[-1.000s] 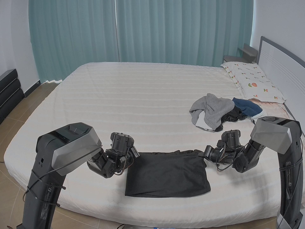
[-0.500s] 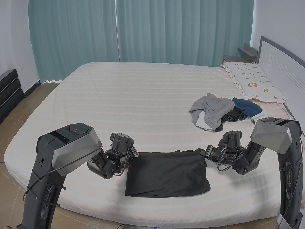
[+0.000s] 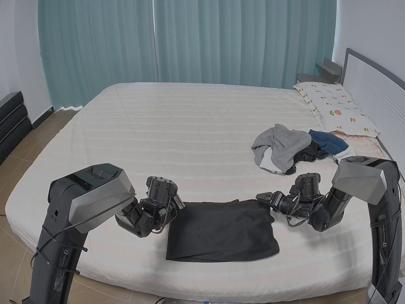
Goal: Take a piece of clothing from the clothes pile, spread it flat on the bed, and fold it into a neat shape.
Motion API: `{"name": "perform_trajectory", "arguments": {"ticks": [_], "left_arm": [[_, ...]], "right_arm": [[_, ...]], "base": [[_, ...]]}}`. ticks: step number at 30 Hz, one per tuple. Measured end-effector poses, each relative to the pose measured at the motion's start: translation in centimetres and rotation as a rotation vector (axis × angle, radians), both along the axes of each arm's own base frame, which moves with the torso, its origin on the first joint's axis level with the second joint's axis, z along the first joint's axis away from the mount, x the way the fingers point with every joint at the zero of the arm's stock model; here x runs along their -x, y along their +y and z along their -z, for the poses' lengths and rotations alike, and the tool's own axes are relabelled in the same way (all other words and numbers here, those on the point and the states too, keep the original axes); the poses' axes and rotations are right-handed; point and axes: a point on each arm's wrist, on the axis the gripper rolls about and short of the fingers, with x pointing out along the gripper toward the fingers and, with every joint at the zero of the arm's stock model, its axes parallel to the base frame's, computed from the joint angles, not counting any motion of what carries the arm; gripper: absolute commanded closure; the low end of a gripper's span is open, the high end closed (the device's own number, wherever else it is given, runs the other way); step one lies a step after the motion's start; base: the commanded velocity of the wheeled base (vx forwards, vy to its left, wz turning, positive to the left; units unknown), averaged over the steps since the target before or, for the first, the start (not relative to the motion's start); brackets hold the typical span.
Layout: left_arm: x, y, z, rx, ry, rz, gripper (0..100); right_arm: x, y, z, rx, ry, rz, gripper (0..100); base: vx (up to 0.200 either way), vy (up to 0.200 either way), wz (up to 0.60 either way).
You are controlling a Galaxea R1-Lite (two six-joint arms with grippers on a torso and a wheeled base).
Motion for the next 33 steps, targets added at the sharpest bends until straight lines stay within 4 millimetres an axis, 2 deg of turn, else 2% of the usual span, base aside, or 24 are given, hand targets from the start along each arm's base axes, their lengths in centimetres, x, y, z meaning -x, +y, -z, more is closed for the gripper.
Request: {"name": "perform_trajectory", "arguments": {"ticks": [6,7,22,33], "left_arm": [[0.0,0.0,0.0,0.0,0.001,0.001,100],[0.0,0.0,0.0,0.0,0.001,0.001,100],[0.0,0.0,0.0,0.001,0.001,0.002,100],[0.0,0.0,0.0,0.002,0.0,0.001,100]], "right_arm": [[-0.8,0.5,-0.4,-0.026,-0.023,0.003,0],[-0.9,0.5,-0.4,-0.027,-0.026,0.002,100],[-1.0,0.7,0.0,-0.02,-0.012,0.008,100],[-0.6,-0.5,0.0,-0.012,0.006,0.035,100]], "base": [[0.0,0.0,0.0],[0.0,0.0,0.0],[0.0,0.0,0.0],[0.0,0.0,0.0]]}}
